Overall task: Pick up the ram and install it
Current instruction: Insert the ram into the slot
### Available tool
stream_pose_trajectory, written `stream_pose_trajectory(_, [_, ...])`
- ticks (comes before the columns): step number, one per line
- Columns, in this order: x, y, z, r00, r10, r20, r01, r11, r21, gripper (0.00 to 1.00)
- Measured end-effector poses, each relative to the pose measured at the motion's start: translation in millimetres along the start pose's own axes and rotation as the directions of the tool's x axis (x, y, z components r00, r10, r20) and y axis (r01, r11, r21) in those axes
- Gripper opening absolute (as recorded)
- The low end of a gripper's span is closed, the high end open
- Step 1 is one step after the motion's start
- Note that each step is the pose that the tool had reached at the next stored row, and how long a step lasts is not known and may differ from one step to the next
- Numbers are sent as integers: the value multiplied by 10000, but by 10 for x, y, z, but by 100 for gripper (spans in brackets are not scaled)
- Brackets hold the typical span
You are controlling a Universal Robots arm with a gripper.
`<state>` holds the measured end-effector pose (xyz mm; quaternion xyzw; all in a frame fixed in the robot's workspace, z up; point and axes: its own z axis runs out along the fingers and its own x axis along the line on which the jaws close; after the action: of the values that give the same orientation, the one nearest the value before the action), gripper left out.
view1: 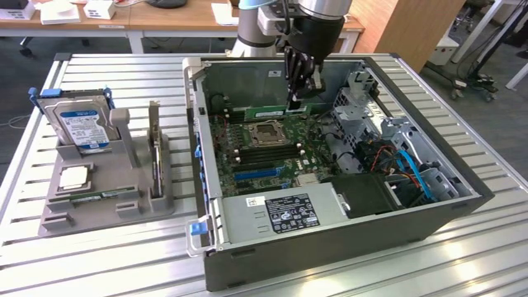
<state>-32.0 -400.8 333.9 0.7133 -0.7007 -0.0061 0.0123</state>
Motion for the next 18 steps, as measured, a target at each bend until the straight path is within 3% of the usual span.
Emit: stream_pose_trajectory(18, [-1, -4, 146, 10000, 20, 1, -20, 10000, 0, 11])
